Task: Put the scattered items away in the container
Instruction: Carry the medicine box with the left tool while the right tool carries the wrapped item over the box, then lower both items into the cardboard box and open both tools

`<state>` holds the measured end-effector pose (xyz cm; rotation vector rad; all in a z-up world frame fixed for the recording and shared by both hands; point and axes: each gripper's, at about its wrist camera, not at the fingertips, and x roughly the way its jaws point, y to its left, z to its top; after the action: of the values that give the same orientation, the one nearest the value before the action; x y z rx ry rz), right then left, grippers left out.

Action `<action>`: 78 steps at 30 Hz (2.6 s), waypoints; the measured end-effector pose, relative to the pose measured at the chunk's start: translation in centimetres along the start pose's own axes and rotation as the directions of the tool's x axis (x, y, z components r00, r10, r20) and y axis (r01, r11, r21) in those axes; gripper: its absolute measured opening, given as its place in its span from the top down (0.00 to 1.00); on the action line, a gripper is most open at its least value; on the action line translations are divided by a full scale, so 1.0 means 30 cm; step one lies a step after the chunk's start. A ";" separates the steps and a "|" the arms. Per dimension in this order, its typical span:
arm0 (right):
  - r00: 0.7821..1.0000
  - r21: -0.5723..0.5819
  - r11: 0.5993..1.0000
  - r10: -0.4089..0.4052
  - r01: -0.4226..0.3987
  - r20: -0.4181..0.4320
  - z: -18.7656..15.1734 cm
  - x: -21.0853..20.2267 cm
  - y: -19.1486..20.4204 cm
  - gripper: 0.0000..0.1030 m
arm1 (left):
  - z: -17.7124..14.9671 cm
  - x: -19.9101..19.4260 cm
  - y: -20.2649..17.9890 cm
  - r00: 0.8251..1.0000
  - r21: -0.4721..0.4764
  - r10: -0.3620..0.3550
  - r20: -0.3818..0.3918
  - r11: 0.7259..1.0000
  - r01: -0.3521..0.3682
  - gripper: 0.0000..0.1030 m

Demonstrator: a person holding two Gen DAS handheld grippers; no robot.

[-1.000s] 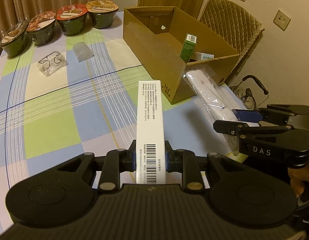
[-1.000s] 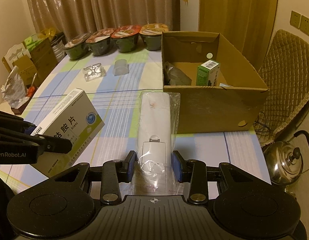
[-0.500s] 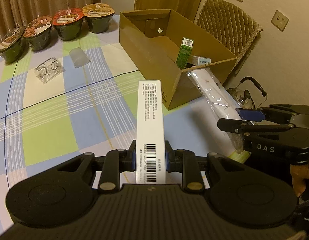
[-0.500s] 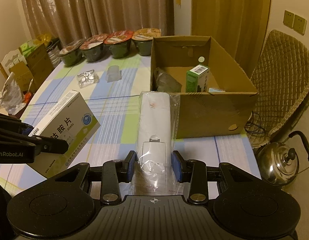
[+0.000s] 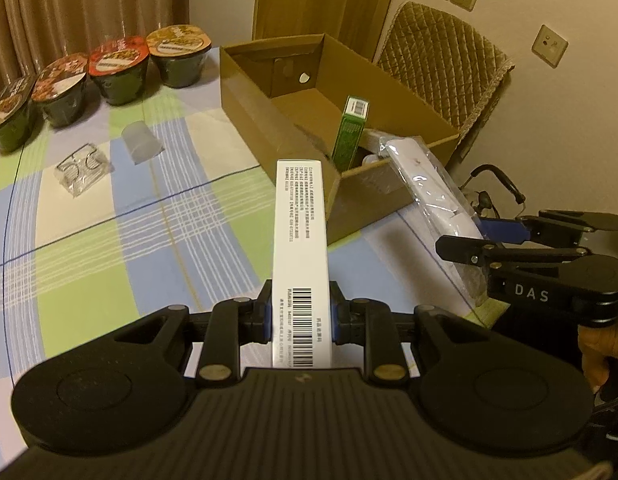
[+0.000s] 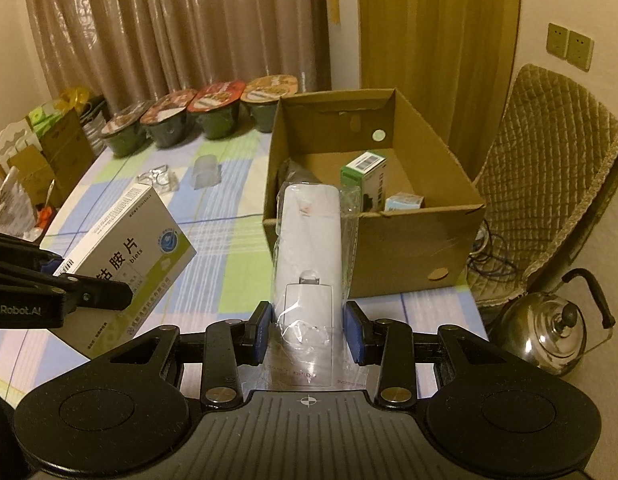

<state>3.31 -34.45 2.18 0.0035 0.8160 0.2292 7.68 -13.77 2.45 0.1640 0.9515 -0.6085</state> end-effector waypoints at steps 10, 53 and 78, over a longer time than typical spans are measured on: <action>1.000 0.018 1.000 -0.016 0.016 0.021 0.039 0.002 -0.050 0.60 | 0.070 0.010 -0.038 1.000 0.018 -0.012 0.022 1.000 0.012 0.80; 0.997 0.008 0.998 -0.060 0.059 0.056 0.338 0.241 -0.278 0.60 | 0.470 0.319 -0.024 0.991 -0.107 -0.061 0.116 0.992 0.074 0.39; 0.994 -0.020 1.000 -0.007 0.009 0.112 0.466 0.339 -0.283 0.10 | 0.384 0.287 0.056 0.995 -0.146 -0.031 0.096 0.988 0.045 0.39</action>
<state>21.84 -39.47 3.67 -0.0061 0.7020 0.2278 20.52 -20.44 2.02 -0.0155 0.9074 -0.5733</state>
